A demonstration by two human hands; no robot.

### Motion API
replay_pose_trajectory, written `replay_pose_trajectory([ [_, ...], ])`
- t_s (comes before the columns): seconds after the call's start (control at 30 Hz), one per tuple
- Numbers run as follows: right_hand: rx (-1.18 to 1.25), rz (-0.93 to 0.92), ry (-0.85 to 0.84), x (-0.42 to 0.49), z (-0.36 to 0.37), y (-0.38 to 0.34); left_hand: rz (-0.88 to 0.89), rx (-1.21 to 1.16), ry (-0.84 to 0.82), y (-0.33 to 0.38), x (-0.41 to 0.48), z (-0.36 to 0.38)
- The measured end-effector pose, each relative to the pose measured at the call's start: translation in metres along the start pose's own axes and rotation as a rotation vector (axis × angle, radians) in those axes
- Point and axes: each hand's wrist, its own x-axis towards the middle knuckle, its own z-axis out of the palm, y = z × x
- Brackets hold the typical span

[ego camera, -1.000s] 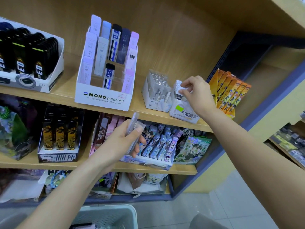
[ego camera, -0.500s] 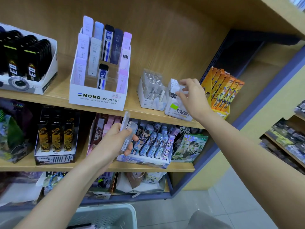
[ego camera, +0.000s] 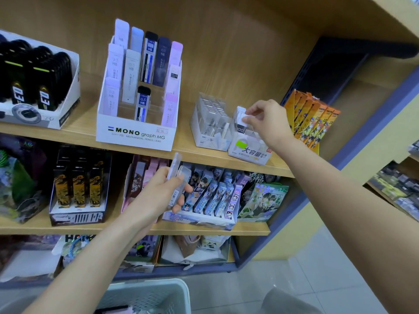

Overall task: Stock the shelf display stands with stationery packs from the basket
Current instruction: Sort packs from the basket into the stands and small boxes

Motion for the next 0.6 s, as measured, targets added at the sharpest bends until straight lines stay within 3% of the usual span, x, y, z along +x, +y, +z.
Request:
replay_pose_trajectory([
  [0.33,-0.157,-0.125,0.124,-0.027,0.008,-0.009,0.093,0.029,-0.042,-0.001,-0.005,-0.004],
  [0.47,-0.053,-0.201,0.173,-0.046,0.004,-0.025,0.124,0.042,-0.044,0.000,-0.006,-0.004],
  [0.53,0.052,-0.205,0.106,-0.060,0.003,-0.039,0.135,0.059,-0.056,0.000,-0.006,-0.002],
  [0.6,0.127,-0.187,-0.067,-0.076,0.007,-0.054,0.143,0.078,-0.075,-0.001,-0.006,-0.002],
])
